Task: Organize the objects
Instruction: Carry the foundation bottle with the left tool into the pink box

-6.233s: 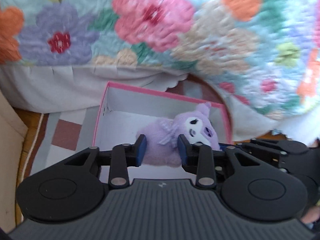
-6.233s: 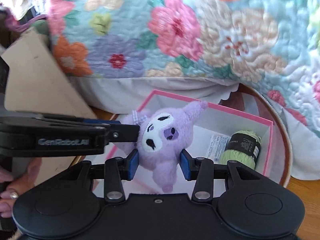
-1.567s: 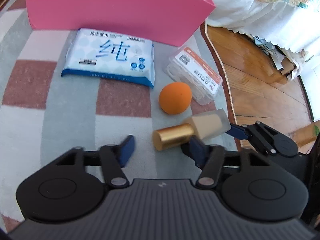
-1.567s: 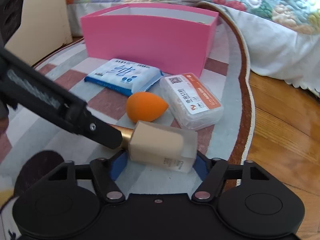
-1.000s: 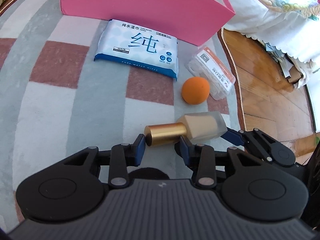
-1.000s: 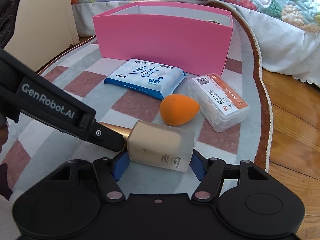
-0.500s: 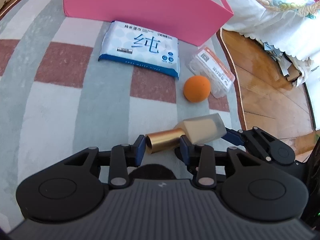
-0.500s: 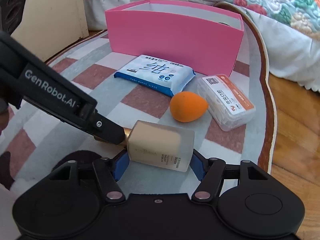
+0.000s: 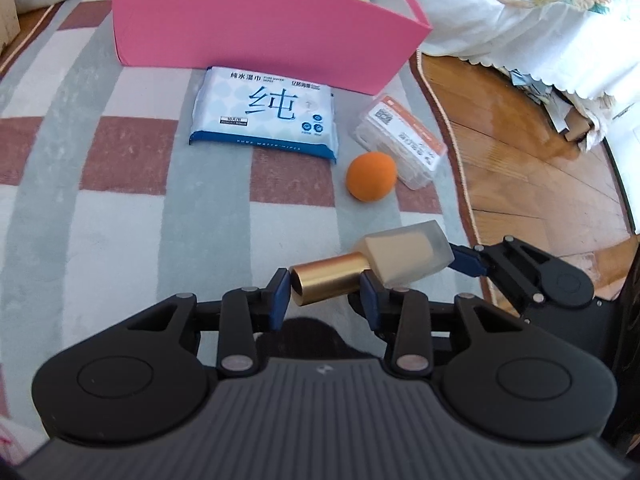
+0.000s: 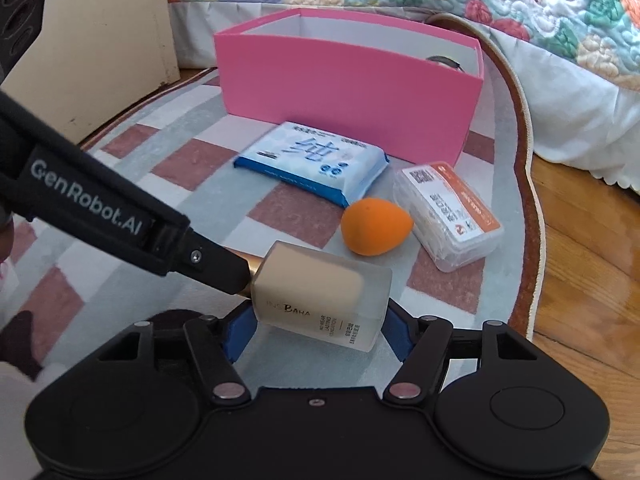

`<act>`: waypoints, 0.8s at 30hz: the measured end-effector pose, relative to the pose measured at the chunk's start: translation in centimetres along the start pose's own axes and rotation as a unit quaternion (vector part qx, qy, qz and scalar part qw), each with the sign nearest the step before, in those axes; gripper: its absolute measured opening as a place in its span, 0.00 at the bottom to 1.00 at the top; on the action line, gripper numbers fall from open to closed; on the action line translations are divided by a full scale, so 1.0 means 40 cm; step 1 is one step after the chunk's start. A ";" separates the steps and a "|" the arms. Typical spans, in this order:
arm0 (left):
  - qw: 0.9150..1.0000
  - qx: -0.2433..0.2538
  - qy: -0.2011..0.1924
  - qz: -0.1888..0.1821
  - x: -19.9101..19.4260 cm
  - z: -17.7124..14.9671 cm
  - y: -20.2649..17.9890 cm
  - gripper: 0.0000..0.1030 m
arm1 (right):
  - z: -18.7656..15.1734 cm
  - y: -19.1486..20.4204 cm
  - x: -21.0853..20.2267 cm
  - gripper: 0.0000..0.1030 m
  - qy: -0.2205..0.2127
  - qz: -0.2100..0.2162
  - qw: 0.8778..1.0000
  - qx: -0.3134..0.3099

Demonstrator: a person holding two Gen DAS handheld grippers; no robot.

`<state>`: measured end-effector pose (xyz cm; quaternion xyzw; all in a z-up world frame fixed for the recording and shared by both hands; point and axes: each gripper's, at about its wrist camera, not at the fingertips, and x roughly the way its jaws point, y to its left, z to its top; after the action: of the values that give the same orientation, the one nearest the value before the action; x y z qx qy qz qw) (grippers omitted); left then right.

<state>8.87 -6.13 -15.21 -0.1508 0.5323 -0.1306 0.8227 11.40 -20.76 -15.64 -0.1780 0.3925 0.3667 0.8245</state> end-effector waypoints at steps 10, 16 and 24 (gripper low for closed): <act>0.999 0.032 0.037 0.012 -0.184 0.022 -0.058 0.33 | 0.085 0.046 -0.165 0.69 0.017 0.022 0.999 -0.026; 0.999 0.039 0.013 0.008 -0.298 0.044 -0.080 0.33 | 0.154 0.062 -0.281 0.68 -0.013 0.027 0.999 -0.042; 0.998 0.051 -0.042 0.013 -0.410 0.101 -0.122 0.33 | 0.254 0.060 -0.392 0.67 -0.074 0.017 0.996 -0.055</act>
<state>5.74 -4.03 1.97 -0.1072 0.4920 -0.1399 0.8525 8.23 -20.55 2.91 -0.1886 0.3126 0.4143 0.8337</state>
